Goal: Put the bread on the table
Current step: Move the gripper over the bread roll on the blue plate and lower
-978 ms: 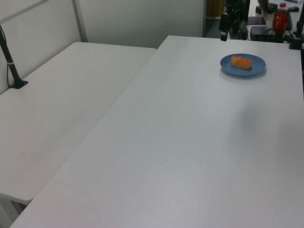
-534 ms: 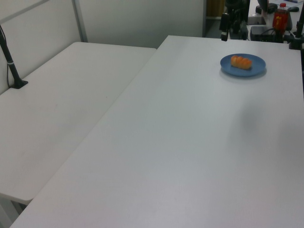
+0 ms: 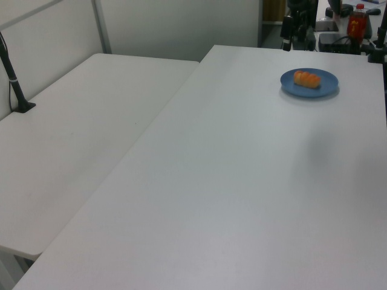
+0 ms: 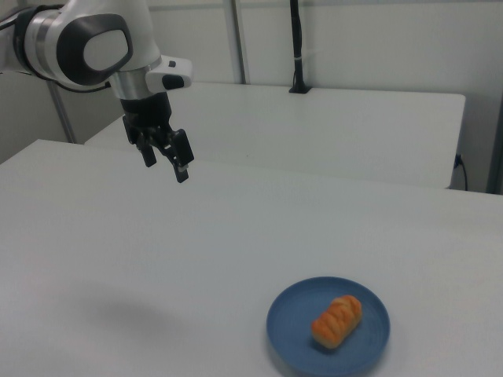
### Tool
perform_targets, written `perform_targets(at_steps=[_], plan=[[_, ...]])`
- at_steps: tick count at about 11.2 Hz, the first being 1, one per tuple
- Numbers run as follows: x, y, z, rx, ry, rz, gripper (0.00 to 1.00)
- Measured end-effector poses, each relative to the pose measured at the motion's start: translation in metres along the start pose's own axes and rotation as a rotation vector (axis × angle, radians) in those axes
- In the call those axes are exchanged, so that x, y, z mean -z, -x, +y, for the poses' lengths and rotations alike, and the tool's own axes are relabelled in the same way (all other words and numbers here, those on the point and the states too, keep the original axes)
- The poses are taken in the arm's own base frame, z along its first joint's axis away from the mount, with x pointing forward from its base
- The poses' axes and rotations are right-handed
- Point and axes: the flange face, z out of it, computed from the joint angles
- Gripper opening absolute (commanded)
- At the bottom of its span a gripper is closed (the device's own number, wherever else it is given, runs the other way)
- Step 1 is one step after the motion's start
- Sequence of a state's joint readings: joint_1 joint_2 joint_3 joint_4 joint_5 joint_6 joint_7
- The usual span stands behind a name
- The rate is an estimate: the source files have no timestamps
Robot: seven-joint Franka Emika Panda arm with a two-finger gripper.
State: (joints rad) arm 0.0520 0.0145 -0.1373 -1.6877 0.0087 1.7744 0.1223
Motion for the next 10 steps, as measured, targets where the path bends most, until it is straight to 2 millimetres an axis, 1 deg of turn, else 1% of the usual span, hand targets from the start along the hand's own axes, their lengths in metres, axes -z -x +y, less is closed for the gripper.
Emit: perform_targets(at_steps=[3, 7, 9, 10], plan=[[0.001, -0.001, 0.011, -0.013, 0.001, 0.002, 1.0], [0.011, -0.002, 0.031, -0.005, 0.001, 0.02, 1.0], [0.011, -0.004, 0.05, -0.003, 0.005, 0.02, 1.0], [0.011, -0.004, 0.065, 0.001, 0.009, 0.02, 1.0]])
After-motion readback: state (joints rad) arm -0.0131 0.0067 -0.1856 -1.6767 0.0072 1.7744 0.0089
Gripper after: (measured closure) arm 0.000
